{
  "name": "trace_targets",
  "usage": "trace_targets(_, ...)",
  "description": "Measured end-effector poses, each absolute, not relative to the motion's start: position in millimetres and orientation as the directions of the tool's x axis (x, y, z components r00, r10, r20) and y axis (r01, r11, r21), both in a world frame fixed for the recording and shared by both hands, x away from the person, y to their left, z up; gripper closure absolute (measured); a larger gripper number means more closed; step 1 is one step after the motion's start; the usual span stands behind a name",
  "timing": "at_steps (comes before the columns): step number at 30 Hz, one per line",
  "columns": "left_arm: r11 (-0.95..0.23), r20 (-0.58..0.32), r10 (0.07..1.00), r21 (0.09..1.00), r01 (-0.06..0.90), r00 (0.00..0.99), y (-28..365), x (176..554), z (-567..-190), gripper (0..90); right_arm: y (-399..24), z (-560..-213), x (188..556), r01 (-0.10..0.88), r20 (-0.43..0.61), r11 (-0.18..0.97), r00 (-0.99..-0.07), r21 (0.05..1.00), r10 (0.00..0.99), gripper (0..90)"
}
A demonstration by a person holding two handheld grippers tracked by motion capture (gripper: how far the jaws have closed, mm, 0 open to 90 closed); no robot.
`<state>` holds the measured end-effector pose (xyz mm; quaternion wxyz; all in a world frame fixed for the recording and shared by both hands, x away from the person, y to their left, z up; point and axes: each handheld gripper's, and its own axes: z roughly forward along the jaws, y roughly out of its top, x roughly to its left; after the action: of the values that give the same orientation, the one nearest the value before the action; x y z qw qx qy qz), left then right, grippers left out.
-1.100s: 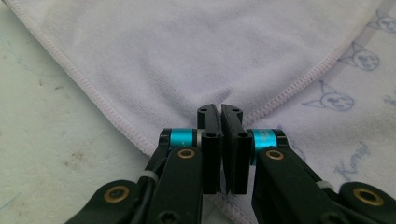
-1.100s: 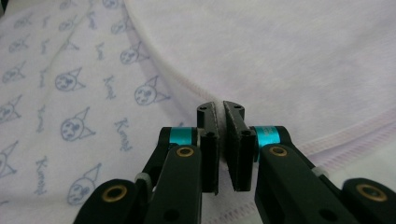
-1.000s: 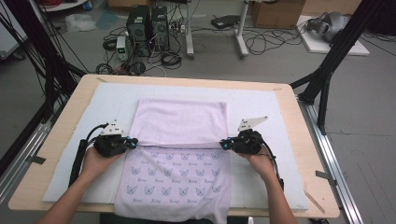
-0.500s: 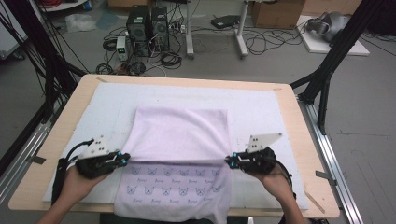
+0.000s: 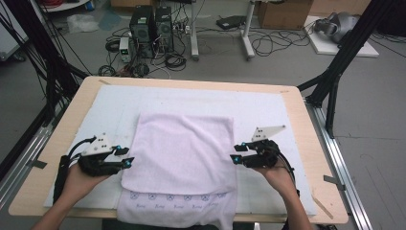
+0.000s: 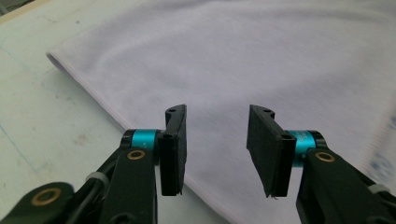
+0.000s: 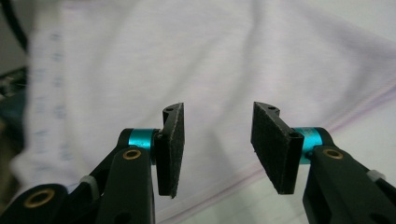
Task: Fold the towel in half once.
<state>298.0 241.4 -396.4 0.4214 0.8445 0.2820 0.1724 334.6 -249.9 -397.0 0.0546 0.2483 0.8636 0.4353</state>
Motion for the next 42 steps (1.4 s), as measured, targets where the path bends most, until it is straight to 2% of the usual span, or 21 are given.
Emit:
trace_targets(4, -0.502, 0.050, 0.645, 0.781, 0.372, 0.763, 233, 336, -407, 60.5, -241, -395, 363, 0.375, 0.060, 0.553, -0.862, 0.744, 0.503, 53.3)
trace_targets(6, -0.483, 0.012, 0.662, 0.771, 0.415, 0.749, 233, 355, -413, 63.0, -239, -394, 377, 0.380, 0.056, 0.551, -0.855, 0.743, 0.515, 53.6)
trace_targets(10, -0.455, 0.023, 0.703, 0.782, 0.426, 0.710, 234, 378, -419, 63.2, -237, -393, 404, 0.391, 0.042, 0.546, -0.839, 0.741, 0.543, 52.1)
trace_targets(12, -0.441, 0.009, 0.726, 0.774, 0.454, 0.688, 234, 389, -422, 60.3, -237, -397, 417, 0.412, 0.051, 0.535, -0.824, 0.738, 0.564, 50.1)
trace_targets(15, -0.405, -0.038, 0.760, 0.753, 0.519, 0.649, 235, 402, -429, 58.2, -237, -408, 429, 0.460, 0.056, 0.528, -0.789, 0.714, 0.612, 43.5)
trace_targets(20, -0.397, -0.011, 0.799, 0.741, 0.541, 0.601, 232, 410, -440, 51.3, -233, -427, 439, 0.506, 0.064, 0.530, -0.762, 0.680, 0.645, 38.6)
trace_targets(22, -0.358, -0.055, 0.810, 0.743, 0.566, 0.584, 234, 413, -443, 51.7, -230, -432, 442, 0.522, 0.073, 0.513, -0.746, 0.681, 0.662, 38.3)
trace_targets(24, -0.349, -0.053, 0.817, 0.747, 0.566, 0.574, 232, 413, -444, 56.1, -227, -439, 442, 0.534, 0.070, 0.521, -0.740, 0.666, 0.669, 38.9)
trace_targets(28, -0.342, -0.069, 0.811, 0.748, 0.568, 0.580, 229, 413, -444, 67.8, -229, -442, 439, 0.528, 0.067, 0.487, -0.723, 0.696, 0.688, 52.4)
trace_targets(30, -0.338, -0.091, 0.799, 0.750, 0.568, 0.595, 229, 413, -444, 78.3, -228, -442, 438, 0.527, 0.081, 0.483, -0.729, 0.699, 0.680, 64.0)
trace_targets(31, -0.334, -0.091, 0.801, 0.752, 0.568, 0.592, 228, 413, -444, 83.1, -227, -442, 438, 0.525, 0.099, 0.486, -0.744, 0.698, 0.661, 75.3)
trace_targets(32, -0.335, -0.092, 0.799, 0.752, 0.568, 0.594, 228, 413, -444, 83.8, -225, -442, 437, 0.520, 0.106, 0.492, -0.755, 0.698, 0.647, 79.3)
trace_targets(36, -0.355, -0.068, 0.796, 0.752, 0.555, 0.601, 229, 413, -443, 85.6, -222, -437, 437, 0.506, 0.078, 0.519, -0.763, 0.689, 0.641, 83.5)
trace_targets(42, -0.392, 0.013, 0.810, 0.755, 0.525, 0.586, 227, 417, -436, 86.1, -225, -421, 443, 0.482, 0.041, 0.502, -0.750, 0.718, 0.660, 84.3)
